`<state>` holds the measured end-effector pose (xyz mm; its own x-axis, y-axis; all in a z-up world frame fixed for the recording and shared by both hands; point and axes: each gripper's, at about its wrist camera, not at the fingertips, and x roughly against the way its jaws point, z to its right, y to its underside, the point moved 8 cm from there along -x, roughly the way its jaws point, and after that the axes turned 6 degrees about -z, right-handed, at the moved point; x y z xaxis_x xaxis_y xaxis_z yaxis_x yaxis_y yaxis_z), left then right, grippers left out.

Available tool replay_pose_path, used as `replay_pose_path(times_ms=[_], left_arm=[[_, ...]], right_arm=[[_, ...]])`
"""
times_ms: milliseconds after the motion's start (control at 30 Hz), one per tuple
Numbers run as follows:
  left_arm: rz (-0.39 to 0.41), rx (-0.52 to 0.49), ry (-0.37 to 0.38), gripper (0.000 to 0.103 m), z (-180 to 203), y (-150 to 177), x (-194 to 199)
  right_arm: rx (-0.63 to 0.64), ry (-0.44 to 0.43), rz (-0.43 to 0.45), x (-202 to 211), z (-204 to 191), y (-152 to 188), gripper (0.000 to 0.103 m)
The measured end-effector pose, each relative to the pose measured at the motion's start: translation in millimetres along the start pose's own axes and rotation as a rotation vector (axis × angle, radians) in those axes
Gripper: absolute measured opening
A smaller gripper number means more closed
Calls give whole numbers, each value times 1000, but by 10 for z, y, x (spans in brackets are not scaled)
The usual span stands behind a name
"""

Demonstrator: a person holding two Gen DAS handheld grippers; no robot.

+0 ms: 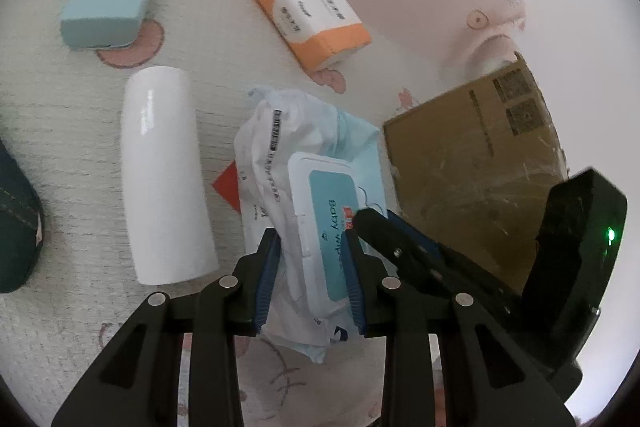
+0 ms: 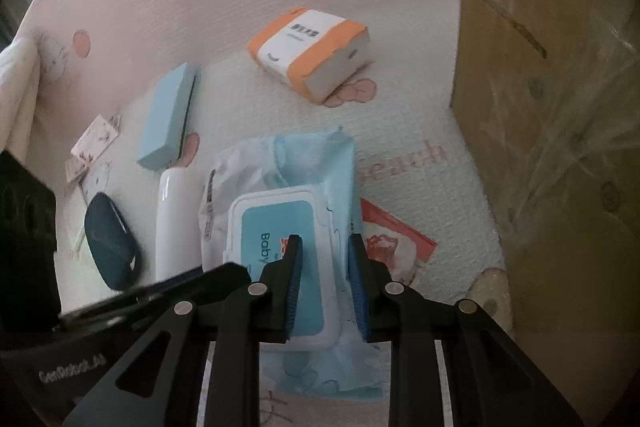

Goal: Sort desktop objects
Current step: 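Lift the baby wipes pack with the left gripper, then hold the baby wipes pack raised above the bed with the left gripper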

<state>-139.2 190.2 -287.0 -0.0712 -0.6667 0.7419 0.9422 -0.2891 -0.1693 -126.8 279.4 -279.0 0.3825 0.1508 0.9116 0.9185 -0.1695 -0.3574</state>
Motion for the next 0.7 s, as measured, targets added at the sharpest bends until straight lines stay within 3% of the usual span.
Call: replay_pose_path(times_ms=[267, 400, 700], left_arm=[[14, 3, -38, 38, -29, -85, -11], [0, -6, -48, 46, -12, -191, -55], [-39, 34, -44, 44, -44, -231, -169]], right_arm=[[5, -33, -11, 23, 83, 1, 22], [-16, -38, -29, 5, 147, -2, 31], [-38, -101, -76, -73, 123, -35, 38]])
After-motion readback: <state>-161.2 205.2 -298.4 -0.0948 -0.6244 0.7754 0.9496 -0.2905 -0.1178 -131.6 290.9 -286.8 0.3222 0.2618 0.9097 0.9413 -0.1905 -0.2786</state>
